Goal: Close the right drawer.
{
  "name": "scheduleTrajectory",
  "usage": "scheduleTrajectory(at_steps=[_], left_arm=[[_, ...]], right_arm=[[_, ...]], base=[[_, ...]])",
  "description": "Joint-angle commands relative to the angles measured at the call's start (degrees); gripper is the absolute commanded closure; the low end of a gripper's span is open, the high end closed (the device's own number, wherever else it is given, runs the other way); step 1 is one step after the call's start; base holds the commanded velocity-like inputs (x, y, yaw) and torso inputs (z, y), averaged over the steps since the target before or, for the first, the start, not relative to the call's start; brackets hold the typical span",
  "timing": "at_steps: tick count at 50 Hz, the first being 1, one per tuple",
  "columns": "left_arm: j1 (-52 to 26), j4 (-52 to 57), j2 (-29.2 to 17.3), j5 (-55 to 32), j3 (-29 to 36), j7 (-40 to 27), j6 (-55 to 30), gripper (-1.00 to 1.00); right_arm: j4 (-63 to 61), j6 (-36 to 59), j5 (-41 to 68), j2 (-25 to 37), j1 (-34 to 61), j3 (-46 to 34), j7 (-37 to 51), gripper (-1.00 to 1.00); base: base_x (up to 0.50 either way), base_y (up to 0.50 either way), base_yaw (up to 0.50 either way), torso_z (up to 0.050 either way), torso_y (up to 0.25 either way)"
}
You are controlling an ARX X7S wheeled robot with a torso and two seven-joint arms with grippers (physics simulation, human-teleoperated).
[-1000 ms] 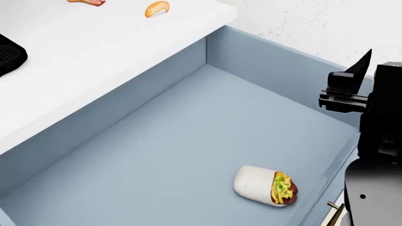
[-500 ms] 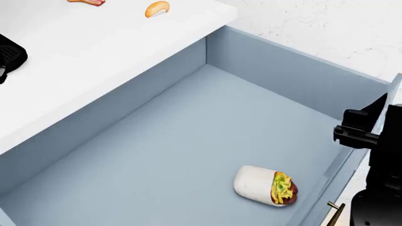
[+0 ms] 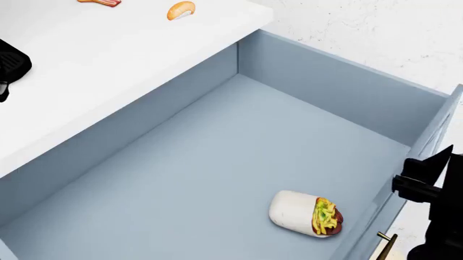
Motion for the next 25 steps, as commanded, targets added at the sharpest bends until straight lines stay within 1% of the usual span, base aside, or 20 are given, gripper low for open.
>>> scheduleTrajectory(at_steps=[1, 25], left_arm=[[-0.04, 0.46, -0.18, -0.21, -0.05, -0.06, -0.49, -1.0], [2.3, -0.69, -0.07, 0.04, -0.09, -0.59, 1.66, -1.0]], right_arm=[[3.66, -2.0, -0.2, -0.64, -1.1, -0.22, 0.14, -1.0], [11.16, -6.6, 0.66, -2.73, -4.34, -0.97, -1.24, -1.0]], base=[[0.0, 0.0, 0.0, 0.0, 0.0], [0.0, 0.0, 0.0, 0.0, 0.0]])
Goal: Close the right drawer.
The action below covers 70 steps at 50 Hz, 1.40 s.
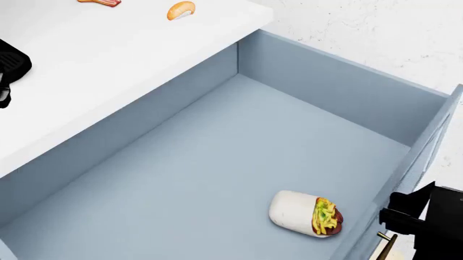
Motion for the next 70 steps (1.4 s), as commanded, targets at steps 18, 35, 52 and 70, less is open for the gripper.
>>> scheduleTrajectory(at_steps=[18, 35, 52, 70], left_arm=[[2.55, -0.99, 0.1, 0.08, -0.27, -0.66, 1.96, -1.0], [3.48, -0.63, -0.65, -0.4, -1.15, -0.59, 2.02, -1.0], [2.93, -0.36, -0.86, -0.5, -0.82, -0.43, 1.94, -1.0], [4.37, -0.49, -1.07, -0.71, -1.41, -0.67, 2.87, -1.0]], right_arm=[[6.74, -3.38, -0.24, -1.86, -1.78, -2.72, -2.68, -1.0], [6.78, -2.12, -1.05, -3.17, -0.05, -7.28, -6.86, -1.0], [9.38, -3.04, -0.18, -5.05, 1.15, -9.07, -9.58, -1.0], [11.92, -3.83, -0.59, -7.47, 3.29, -12.43, -12.48, -1.0]], base=[[0.0, 0.0, 0.0, 0.0, 0.0], [0.0, 0.0, 0.0, 0.0, 0.0], [0.0, 0.0, 0.0, 0.0, 0.0], [0.0, 0.0, 0.0, 0.0, 0.0]])
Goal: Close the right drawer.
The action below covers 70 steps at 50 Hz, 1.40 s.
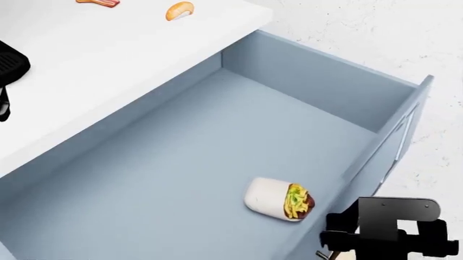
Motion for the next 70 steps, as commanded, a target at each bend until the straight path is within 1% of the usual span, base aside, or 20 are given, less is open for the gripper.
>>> scheduleTrajectory(at_steps=[1, 19, 30, 39, 44, 51, 70], left_arm=[[0.62, 0.64, -0.28, -0.37, -0.43, -0.03, -0.03, -1.0], [1.79, 0.08, -0.62, -0.4, -0.79, -0.12, 0.88, -1.0], [1.15, -0.31, -0.22, 0.06, 0.36, -0.2, 1.14, -1.0], [1.49, 1.06, -0.64, -0.36, -0.02, -0.34, 0.01, -1.0], [1.64, -0.09, -0.27, 0.09, 0.59, -0.4, 1.16, -1.0], [2.2, 0.81, -0.68, -0.32, -0.07, -0.5, 0.64, -1.0], [3.38, 1.43, -0.76, -0.49, -0.29, -0.79, 1.24, -1.0]], right_arm=[[1.73, -0.95, 2.79, -3.11, 0.83, -4.3, -2.9, -1.0], [5.7, -2.33, 2.47, -5.99, 3.9, -7.78, -6.48, -1.0], [7.84, -3.4, 2.01, -7.72, 5.07, -9.61, -7.5, -1.0], [11.95, -5.46, 2.11, -9.71, 6.09, -10.84, -8.65, -1.0], [13.51, -5.91, 2.83, -10.67, 6.61, -11.11, -9.66, -1.0], [17.58, -8.07, 3.54, -12.31, 7.2, -11.61, -10.84, -1.0], [14.18, -7.08, 2.73, -14.2, 5.43, -17.58, -13.68, -1.0]], base=[[0.0, 0.0, 0.0, 0.0, 0.0], [0.0, 0.0, 0.0, 0.0, 0.0], [0.0, 0.0, 0.0, 0.0, 0.0], [0.0, 0.0, 0.0, 0.0, 0.0], [0.0, 0.0, 0.0, -0.003, 0.0], [0.0, 0.0, 0.0, 0.0, 0.0], [0.0, 0.0, 0.0, 0.0, 0.0]])
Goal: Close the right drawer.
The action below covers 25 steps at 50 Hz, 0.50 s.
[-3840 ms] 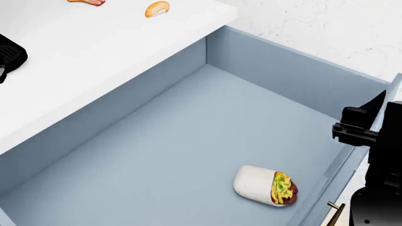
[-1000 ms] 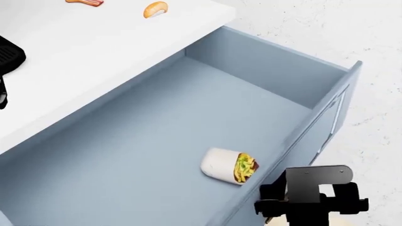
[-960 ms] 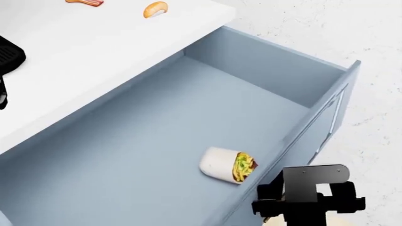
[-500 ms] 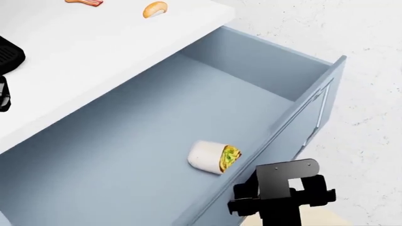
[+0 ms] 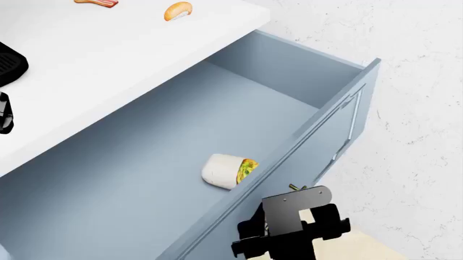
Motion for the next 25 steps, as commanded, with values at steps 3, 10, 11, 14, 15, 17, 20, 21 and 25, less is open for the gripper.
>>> scheduleTrajectory(at_steps=[3, 10, 11, 14, 15, 17, 20, 21, 25], left_arm=[[0.89, 0.44, -0.11, -0.2, -0.35, -0.25, 0.31, -1.0], [0.99, 0.01, -0.11, -0.12, 0.02, -0.11, 0.62, -1.0], [0.85, 0.19, -0.15, -0.18, 0.01, -0.1, 0.4, -1.0], [0.9, 0.42, -0.19, -0.26, -0.05, -0.12, 0.36, -1.0], [0.9, 0.42, -0.2, -0.27, -0.05, -0.13, 0.36, -1.0], [1.26, 0.7, -0.36, -0.36, -0.33, -0.21, 0.32, -1.0], [1.62, 0.99, -0.52, -0.49, -0.62, -0.27, 0.26, -1.0], [1.66, 0.83, -0.53, -0.48, -0.67, -0.28, 0.38, -1.0], [1.4, 0.42, -0.54, -0.41, -0.6, -0.24, 0.54, -1.0]], right_arm=[[-2.03, 0.3, 3.14, -3.53, -2.32, -7.84, -4.94, -1.0], [-2.67, 0.52, 3.98, -3.8, -2.4, -9.43, -5.5, -1.0], [-2.7, 0.52, 4.04, -3.86, -2.33, -9.73, -5.6, -1.0], [-2.18, 0.45, 4.63, -4.32, -1.67, -10.62, -6.29, -1.0], [-2.1, 0.39, 4.82, -4.28, -1.61, -10.81, -6.21, -1.0], [-1.91, 0.46, 5.29, -4.84, -0.52, -12.21, -6.55, -1.0], [-3.21, 1.25, 6.41, -4.81, 0.18, -13.96, -6.37, -1.0], [-3.41, 1.36, 6.83, -4.89, 0.52, -14.68, -6.35, -1.0], [-3.3, 1.09, 8.53, -4.91, 1.21, -17.17, -5.84, -1.0]], base=[[0.0, 0.0, 0.0, 0.0, 0.0], [0.0, 0.0, 0.0, 0.0, 0.0], [0.0, 0.0, 0.0, 0.0, 0.0], [0.0, 0.0, 0.0, 0.0, 0.0], [0.0, 0.0, 0.0, 0.0, 0.0], [0.0, 0.0, 0.0, 0.0, 0.0], [0.0, 0.0, 0.0, 0.0, 0.0], [0.0, 0.0, 0.0, 0.0, 0.0], [0.0, 0.0, 0.0, 0.0, 0.0]])
